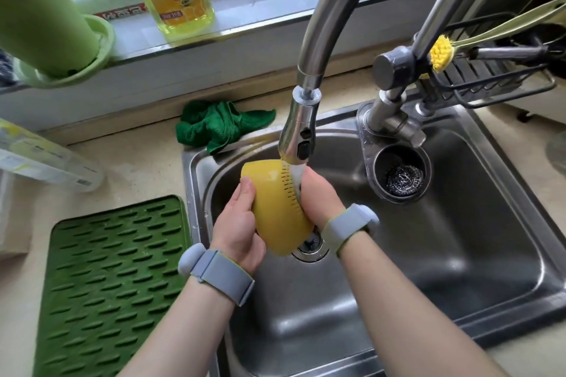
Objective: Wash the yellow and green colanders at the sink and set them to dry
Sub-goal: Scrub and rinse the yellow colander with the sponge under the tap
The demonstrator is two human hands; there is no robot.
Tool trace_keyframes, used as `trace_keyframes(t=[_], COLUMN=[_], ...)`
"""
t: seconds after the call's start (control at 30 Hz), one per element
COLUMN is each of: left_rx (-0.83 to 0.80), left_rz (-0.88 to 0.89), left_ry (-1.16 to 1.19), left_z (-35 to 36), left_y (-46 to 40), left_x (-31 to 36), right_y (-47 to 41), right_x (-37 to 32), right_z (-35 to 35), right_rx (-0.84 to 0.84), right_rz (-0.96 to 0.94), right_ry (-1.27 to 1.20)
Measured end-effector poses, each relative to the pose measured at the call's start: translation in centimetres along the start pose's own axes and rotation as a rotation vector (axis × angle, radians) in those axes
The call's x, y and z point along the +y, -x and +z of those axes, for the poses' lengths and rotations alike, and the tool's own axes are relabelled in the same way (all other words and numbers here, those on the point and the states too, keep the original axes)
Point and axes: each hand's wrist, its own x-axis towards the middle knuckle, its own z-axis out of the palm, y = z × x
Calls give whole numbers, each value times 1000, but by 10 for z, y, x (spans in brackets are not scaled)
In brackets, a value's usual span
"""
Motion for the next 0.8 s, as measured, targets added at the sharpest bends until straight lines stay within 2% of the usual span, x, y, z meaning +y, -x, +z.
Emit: trace_keyframes(t=[0.03,0.07,0.2,0.3,0.4,0.47,0.53,0.6,0.63,0.7,0.8], left_rx=[10,29,-18,-38,-4,-8,-53,-110,-139,-145,-43], left_rz=[10,20,10,18,79,118,144,129,112,105,120], left_ry=[-37,-86,-189,-164,-247,-342,-518,-594,-544,-406,-191], left_z=[1,2,1,3,4,0,-4,-5,-4,5,16], left_y=[0,0,2,5,3,3,6,12,14,21,18], left_x=[1,0,3,10,6,3,4,8,10,16,15], right_y=[5,16,22,0,18,27,15,-6,-11,-10,13], right_x=[0,-5,-19,-1,-12,-25,-22,-10,-3,6,12], right_z=[3,7,13,-1,12,20,18,6,0,-8,8], right_rx=[-29,-46,44,-31,-9,65,28,-117,-180,-180,-58], right_rz=[22,13,30,166,-50,-74,10,201,307,537,679], right_ry=[21,-62,-309,-270,-105,-162,-159,-236,-361,-749,-1045])
